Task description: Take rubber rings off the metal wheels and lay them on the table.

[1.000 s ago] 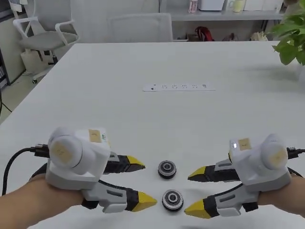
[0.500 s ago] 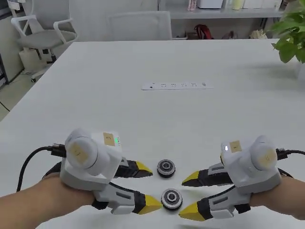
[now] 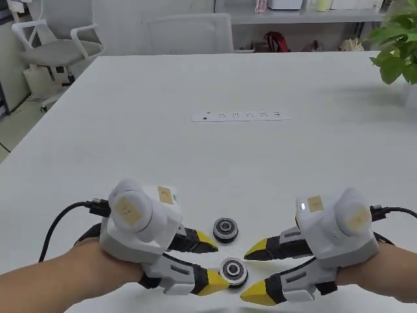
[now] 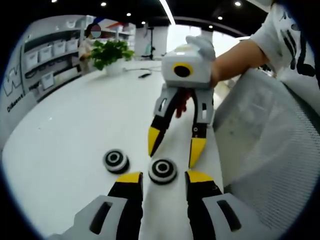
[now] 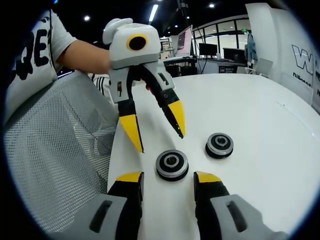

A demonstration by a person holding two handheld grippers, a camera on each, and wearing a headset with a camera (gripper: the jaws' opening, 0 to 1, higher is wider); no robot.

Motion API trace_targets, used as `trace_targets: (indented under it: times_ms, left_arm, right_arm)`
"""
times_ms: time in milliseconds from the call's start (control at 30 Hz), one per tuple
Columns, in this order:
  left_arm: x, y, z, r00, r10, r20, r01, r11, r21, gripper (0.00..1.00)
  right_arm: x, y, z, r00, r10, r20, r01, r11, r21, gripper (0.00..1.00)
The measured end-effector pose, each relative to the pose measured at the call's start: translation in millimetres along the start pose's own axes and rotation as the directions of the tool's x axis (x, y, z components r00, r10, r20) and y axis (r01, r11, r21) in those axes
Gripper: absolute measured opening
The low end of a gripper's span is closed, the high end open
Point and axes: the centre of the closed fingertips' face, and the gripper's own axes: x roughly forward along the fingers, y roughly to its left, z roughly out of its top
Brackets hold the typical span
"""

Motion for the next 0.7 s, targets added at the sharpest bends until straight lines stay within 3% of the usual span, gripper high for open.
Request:
trace_targets:
  times_ms: [533, 700]
  left_arm:
    - [18.0, -3.9, 0.0, 0.9999, -0.010, -0.011, 0.010, 1.000, -0.023, 0.21]
    - [20.5, -0.5, -1.0, 0.9998, 0.019, -0.010, -0.019, 1.000, -0.003, 0.18]
  right_arm:
    - [0.7, -0.6, -2.7, 1.0000, 0.004, 0.006, -0.004, 1.000, 0.016, 0.37]
    - [1.0, -0.7, -3.1, 0.9999, 0.003, 0.010, -0.003, 1.000, 0.020, 0.37]
